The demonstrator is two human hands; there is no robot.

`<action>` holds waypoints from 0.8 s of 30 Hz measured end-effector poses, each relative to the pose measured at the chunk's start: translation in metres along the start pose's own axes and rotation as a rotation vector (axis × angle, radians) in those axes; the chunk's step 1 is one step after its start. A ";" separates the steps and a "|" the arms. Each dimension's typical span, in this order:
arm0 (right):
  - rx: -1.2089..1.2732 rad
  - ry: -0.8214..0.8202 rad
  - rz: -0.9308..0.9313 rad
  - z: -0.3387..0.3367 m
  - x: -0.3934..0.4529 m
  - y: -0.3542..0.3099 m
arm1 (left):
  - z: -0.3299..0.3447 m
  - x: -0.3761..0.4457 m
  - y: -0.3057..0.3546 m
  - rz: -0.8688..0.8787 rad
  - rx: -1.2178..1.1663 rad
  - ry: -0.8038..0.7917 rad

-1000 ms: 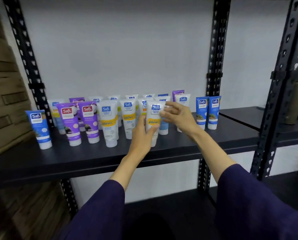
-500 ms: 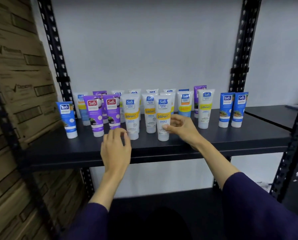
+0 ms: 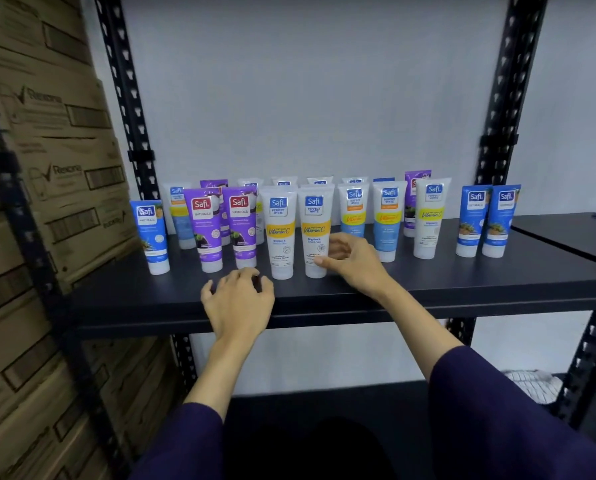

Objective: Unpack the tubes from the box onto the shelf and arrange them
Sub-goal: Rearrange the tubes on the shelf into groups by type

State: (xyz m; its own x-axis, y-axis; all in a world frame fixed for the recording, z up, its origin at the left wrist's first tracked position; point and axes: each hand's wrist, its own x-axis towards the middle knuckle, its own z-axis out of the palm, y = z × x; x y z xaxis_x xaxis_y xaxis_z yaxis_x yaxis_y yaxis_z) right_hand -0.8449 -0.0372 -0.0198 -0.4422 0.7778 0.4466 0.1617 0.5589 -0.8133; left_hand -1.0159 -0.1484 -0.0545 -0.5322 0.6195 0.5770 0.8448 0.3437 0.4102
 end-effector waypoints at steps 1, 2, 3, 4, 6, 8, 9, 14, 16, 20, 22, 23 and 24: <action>-0.016 -0.005 -0.001 0.001 0.000 -0.001 | -0.001 0.002 0.002 0.000 -0.001 -0.035; -0.035 -0.012 -0.002 0.002 -0.001 -0.002 | -0.002 0.004 0.005 -0.003 -0.005 -0.067; -0.055 -0.019 -0.002 0.002 -0.001 -0.003 | -0.003 0.005 0.008 -0.007 -0.012 -0.093; -0.071 -0.022 0.001 0.003 -0.001 -0.003 | -0.003 0.007 0.011 -0.014 -0.020 -0.112; -0.096 -0.020 0.009 0.002 0.000 -0.003 | -0.003 0.010 0.016 -0.036 -0.043 -0.126; -0.117 -0.012 0.018 0.001 0.000 -0.001 | -0.002 0.012 0.020 -0.057 -0.084 -0.114; -0.121 -0.005 0.019 0.000 0.000 -0.001 | -0.002 0.012 0.021 -0.062 -0.102 -0.104; -0.124 0.004 0.013 0.000 0.001 0.001 | 0.001 0.012 0.022 -0.063 -0.127 -0.066; -0.123 0.001 0.011 0.000 0.001 0.001 | 0.001 0.013 0.022 -0.065 -0.134 -0.068; -0.140 0.013 0.003 0.001 0.000 0.001 | 0.000 0.012 0.022 -0.066 -0.140 -0.084; -0.147 0.018 0.000 0.001 0.000 0.001 | -0.002 0.011 0.023 -0.066 -0.149 -0.091; -0.147 0.027 -0.002 0.002 -0.001 0.001 | -0.002 0.009 0.023 -0.064 -0.158 -0.090; -0.143 0.049 -0.005 0.003 -0.003 0.001 | -0.003 0.008 0.024 -0.059 -0.170 -0.084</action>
State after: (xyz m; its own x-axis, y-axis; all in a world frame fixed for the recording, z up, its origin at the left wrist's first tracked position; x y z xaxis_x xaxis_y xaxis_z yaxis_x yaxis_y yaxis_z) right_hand -0.8459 -0.0395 -0.0225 -0.4004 0.7859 0.4713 0.2851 0.5956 -0.7510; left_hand -0.9998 -0.1372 -0.0382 -0.5684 0.6606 0.4904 0.7866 0.2616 0.5594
